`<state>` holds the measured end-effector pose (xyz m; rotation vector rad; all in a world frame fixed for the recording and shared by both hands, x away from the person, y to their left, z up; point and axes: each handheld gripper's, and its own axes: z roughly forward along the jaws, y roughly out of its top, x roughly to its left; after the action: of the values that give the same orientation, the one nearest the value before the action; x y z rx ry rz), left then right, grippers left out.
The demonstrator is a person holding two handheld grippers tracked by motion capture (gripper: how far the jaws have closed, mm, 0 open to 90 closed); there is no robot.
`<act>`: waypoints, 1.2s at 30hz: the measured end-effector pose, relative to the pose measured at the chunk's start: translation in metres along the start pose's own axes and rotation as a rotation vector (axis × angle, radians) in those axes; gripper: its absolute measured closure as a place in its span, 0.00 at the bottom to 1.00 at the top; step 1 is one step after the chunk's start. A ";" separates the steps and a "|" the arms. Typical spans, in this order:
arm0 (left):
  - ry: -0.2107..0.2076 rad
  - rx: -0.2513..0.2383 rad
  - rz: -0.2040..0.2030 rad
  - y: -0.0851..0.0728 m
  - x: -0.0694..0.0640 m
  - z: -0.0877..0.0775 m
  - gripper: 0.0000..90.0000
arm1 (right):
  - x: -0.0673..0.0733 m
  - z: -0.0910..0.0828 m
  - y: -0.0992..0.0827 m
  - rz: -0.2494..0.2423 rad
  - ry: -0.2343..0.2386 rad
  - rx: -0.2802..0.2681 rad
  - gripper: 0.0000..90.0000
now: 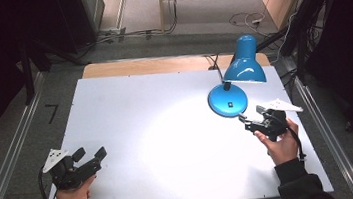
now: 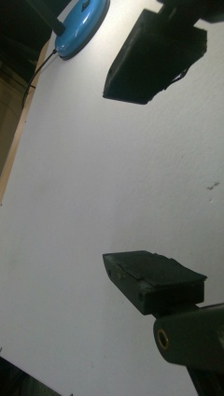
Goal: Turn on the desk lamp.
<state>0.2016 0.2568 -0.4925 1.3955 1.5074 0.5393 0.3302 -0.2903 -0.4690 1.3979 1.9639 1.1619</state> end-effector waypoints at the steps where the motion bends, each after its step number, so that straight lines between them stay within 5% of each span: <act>1: 0.000 0.000 0.001 0.000 0.000 0.000 0.20 | -0.001 -0.001 -0.001 0.001 -0.002 -0.001 0.22; 36: 0.001 0.003 0.001 0.000 -0.001 0.001 0.20 | -0.020 -0.038 -0.026 0.003 -0.036 0.035 0.20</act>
<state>0.2022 0.2554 -0.4927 1.3981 1.5093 0.5389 0.2953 -0.3262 -0.4729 1.4300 1.9671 1.1009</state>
